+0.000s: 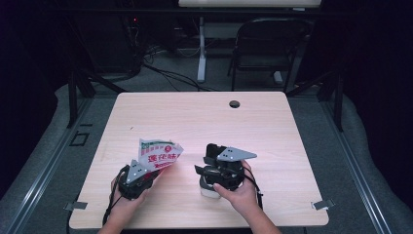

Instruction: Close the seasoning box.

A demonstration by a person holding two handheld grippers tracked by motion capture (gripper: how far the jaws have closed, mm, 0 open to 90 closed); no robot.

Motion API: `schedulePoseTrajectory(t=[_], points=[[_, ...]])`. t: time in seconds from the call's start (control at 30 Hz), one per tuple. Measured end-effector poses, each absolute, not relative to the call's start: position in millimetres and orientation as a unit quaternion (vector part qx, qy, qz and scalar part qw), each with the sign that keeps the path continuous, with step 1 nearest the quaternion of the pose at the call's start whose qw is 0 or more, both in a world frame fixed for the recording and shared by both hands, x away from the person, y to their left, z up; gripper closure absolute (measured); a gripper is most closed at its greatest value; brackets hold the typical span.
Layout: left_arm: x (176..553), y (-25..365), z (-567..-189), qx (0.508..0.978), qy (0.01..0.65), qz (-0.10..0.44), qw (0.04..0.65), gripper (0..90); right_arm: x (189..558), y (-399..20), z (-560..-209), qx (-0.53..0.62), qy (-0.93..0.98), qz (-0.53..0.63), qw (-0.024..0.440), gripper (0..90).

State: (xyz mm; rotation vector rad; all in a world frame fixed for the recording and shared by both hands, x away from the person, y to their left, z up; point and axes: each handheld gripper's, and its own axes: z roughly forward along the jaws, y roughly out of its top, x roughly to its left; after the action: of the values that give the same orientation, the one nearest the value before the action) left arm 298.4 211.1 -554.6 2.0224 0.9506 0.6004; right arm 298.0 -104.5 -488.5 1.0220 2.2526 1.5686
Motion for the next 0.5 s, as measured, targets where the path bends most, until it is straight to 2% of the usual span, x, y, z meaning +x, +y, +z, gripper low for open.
schedulePoseTrajectory(t=[0.5], points=[[309, 252, -545, 0.762, 0.441, 0.272, 0.389, 77.4, 298, -106, -490, 0.350, 0.765, 0.529, 0.111, 53.1]])
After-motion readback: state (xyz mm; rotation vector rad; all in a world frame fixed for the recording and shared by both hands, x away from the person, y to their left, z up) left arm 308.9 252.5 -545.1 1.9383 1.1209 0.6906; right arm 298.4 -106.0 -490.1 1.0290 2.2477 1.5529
